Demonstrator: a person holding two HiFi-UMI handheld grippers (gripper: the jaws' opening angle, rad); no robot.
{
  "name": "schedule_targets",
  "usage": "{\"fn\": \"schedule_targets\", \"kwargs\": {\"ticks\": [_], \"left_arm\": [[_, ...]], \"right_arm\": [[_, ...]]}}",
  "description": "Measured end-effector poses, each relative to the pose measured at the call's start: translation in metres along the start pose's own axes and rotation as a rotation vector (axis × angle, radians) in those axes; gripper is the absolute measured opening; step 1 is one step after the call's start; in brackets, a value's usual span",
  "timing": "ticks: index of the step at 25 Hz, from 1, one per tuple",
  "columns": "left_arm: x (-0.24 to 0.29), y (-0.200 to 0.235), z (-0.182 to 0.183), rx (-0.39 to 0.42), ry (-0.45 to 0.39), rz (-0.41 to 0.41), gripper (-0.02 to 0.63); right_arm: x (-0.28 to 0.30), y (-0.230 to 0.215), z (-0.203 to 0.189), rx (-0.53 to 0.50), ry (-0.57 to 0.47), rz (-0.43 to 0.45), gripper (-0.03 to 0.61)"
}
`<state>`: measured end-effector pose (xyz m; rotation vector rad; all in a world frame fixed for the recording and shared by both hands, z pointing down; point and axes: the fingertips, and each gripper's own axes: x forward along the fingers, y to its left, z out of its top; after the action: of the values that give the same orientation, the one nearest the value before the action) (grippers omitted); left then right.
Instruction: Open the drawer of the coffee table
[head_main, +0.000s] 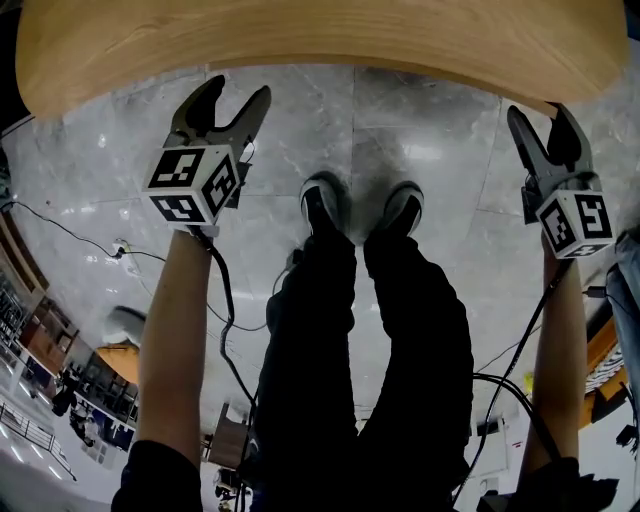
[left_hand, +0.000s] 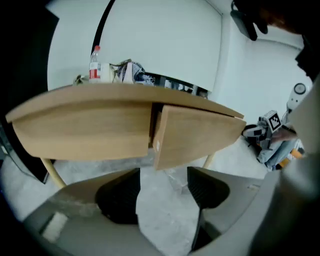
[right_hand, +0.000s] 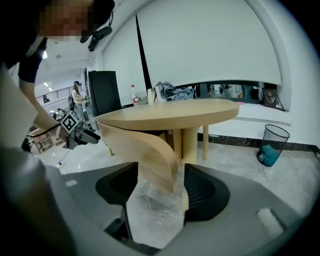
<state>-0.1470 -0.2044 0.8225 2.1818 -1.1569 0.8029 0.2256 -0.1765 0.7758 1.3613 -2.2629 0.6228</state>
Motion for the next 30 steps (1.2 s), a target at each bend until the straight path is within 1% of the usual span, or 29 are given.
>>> {"fn": "schedule_targets", "kwargs": {"ticks": [1,2,4,6,8,10,11,12,16,22,30], "left_arm": [[-0.004,0.003,0.012,0.024,-0.013,0.029,0.307],[-0.005,0.003,0.022,0.039,-0.021,0.041,0.307],[-0.002,-0.002,0.032,0.048,-0.019,0.03,0.308],[0.003,-0.006,0.034,0.052,-0.002,0.022,0.307],[0.007,-0.006,0.033,0.054,0.012,0.034,0.308],[0.01,-0.009,0.035,0.05,0.018,0.035,0.307],[0.012,-0.013,0.036,0.053,0.019,0.032,0.298],[0.013,-0.016,0.037,0.057,0.021,0.033,0.265],[0.011,-0.017,0.04,0.028,0.034,0.054,0.265],[0.002,-0.022,0.024,0.002,0.092,0.057,0.265],[-0.02,-0.037,-0.004,-0.016,0.122,0.059,0.265]], "right_arm": [[0.0,-0.001,-0.001,0.001,0.014,-0.009,0.296],[0.0,-0.001,-0.002,0.004,0.026,-0.014,0.296],[0.002,0.002,-0.002,0.016,0.042,-0.018,0.295],[0.005,0.004,-0.003,0.028,0.056,-0.032,0.292],[0.007,0.003,-0.005,0.044,0.072,-0.048,0.269],[0.009,0.002,-0.006,0.054,0.082,-0.053,0.261],[0.009,0.001,-0.006,0.057,0.082,-0.054,0.261],[0.01,0.001,-0.006,0.06,0.082,-0.056,0.261],[0.011,0.001,-0.004,0.074,0.088,-0.068,0.261],[0.002,0.012,-0.016,0.088,0.114,-0.082,0.259],[-0.024,0.033,-0.041,0.107,0.156,-0.083,0.256]]}}
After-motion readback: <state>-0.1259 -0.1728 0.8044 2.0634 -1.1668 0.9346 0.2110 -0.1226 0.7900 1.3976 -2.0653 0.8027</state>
